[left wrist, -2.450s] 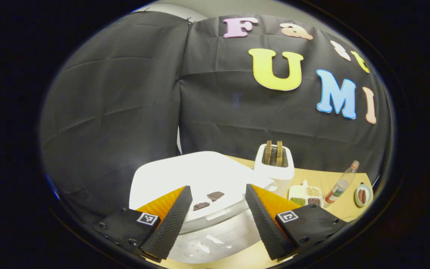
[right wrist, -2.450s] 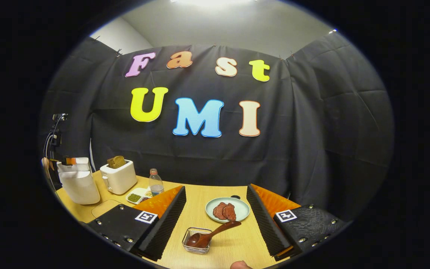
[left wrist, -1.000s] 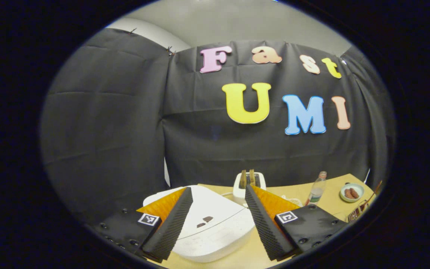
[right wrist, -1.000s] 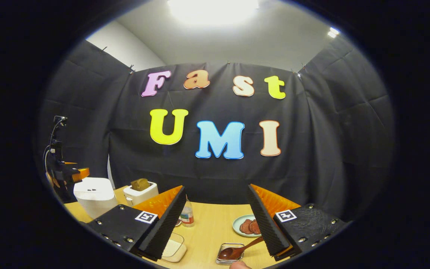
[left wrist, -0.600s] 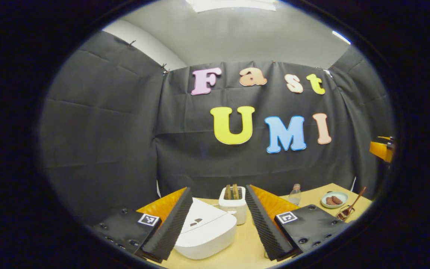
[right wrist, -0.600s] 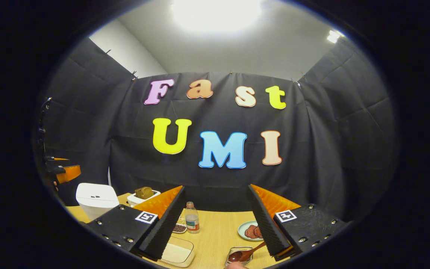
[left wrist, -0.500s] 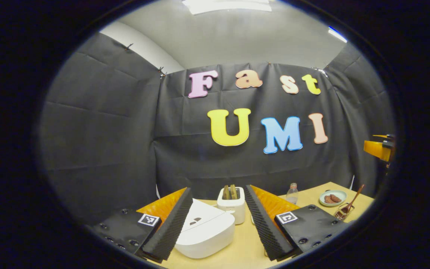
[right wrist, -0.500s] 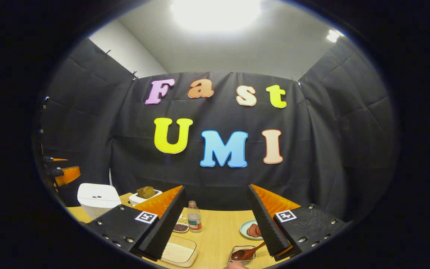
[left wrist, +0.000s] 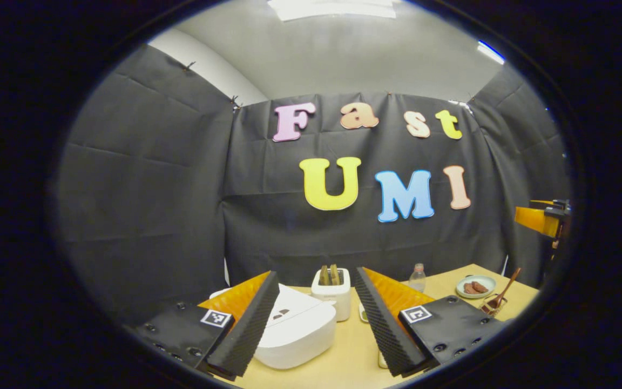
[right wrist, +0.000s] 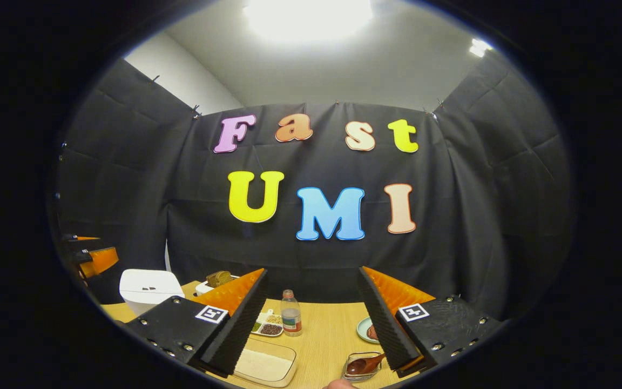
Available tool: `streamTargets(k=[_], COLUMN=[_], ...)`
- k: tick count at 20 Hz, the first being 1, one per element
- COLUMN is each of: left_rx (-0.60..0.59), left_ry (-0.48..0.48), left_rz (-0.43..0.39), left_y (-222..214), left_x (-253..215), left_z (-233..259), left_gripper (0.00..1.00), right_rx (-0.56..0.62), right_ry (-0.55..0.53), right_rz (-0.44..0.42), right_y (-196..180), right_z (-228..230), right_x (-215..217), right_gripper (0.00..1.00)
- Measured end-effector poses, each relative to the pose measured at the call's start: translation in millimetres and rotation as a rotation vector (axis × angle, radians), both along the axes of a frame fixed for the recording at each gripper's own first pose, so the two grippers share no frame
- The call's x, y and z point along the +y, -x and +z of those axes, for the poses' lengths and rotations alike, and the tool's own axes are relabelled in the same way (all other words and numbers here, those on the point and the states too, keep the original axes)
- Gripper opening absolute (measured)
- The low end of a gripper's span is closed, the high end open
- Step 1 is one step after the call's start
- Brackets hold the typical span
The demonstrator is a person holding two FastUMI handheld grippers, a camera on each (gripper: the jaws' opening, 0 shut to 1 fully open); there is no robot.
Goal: Close the left gripper, press the button to open the rice cooker; take a wooden spoon from the chopstick holder with the right hand, scoop a spoonful of rice and pour it into the rice cooker, then put the wooden spoon back into the chopstick holder.
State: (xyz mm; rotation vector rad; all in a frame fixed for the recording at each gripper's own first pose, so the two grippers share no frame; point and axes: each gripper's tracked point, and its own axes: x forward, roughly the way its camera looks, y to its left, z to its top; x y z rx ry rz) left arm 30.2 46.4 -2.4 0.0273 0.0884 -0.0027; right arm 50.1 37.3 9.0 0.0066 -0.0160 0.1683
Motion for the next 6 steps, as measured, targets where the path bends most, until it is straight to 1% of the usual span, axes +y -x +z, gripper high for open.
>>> streamTargets(k=[2,3,6], left_rx=[-0.008,-0.012,-0.021], left_ry=[0.012,0.015,0.010], left_rz=[0.005,0.007,-0.008], left_y=[0,8,15], left_x=[-1,5,6], left_z=[3,3,7], left_gripper=[0.98,0.92,0.92], right_rx=[-0.003,-0.003,-0.009], right_ry=[0.001,0.000,0.008], right_rz=[-0.003,-0.001,-0.002], right_y=[1,1,2], right_z=[2,2,5], right_x=[0,2,3], right_gripper=[0.99,0.99,0.99])
